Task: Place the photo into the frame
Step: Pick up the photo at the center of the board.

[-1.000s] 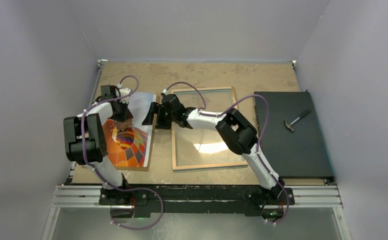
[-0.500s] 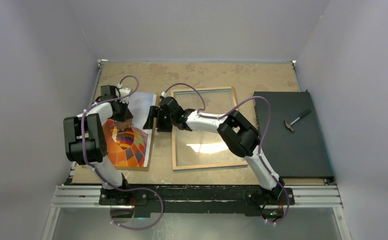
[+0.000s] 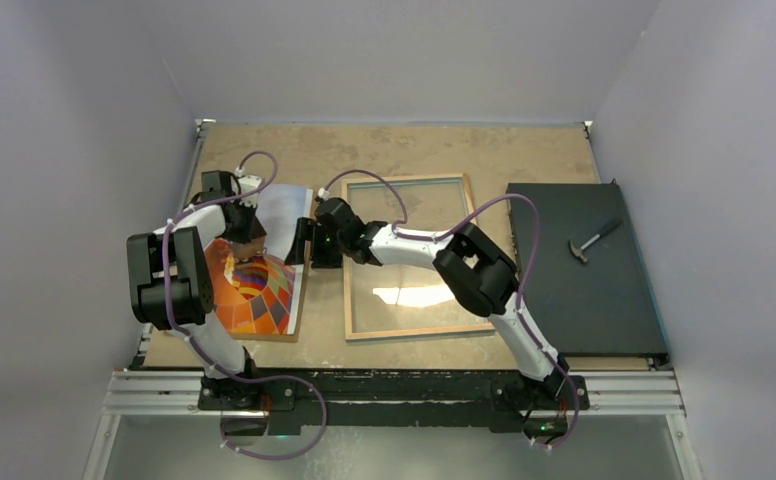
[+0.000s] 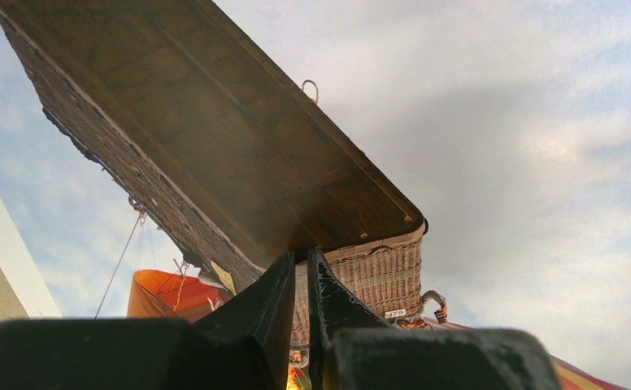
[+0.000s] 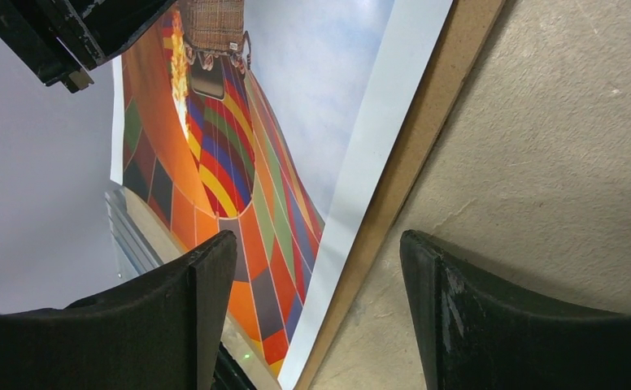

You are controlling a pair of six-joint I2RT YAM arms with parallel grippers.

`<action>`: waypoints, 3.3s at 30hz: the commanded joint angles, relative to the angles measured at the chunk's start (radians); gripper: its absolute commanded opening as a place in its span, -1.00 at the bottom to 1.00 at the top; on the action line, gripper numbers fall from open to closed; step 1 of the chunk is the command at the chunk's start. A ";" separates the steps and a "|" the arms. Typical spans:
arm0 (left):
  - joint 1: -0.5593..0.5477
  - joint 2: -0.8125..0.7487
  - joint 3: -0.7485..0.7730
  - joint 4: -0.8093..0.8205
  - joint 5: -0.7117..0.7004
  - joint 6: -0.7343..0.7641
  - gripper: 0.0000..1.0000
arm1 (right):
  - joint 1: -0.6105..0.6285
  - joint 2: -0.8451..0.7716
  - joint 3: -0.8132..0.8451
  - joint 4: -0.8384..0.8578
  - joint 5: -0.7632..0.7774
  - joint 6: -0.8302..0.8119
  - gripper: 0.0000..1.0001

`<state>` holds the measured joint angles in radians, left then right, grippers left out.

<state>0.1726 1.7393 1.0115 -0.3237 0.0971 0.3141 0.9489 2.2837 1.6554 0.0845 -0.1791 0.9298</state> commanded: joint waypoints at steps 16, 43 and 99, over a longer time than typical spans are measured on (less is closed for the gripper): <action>-0.003 0.038 -0.052 -0.095 0.031 -0.004 -0.84 | 0.005 -0.075 -0.019 0.052 -0.028 0.000 0.45; -0.001 0.016 -0.068 -0.092 0.018 0.004 -0.88 | 0.005 -0.028 0.019 0.051 -0.085 0.038 0.40; -0.001 -0.013 -0.079 -0.096 0.017 0.011 -0.96 | -0.016 -0.014 -0.054 0.383 -0.170 0.239 0.23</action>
<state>0.1719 1.7130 0.9710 -0.2817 0.1009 0.3248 0.9234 2.3157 1.5059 0.6407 -0.4160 1.2560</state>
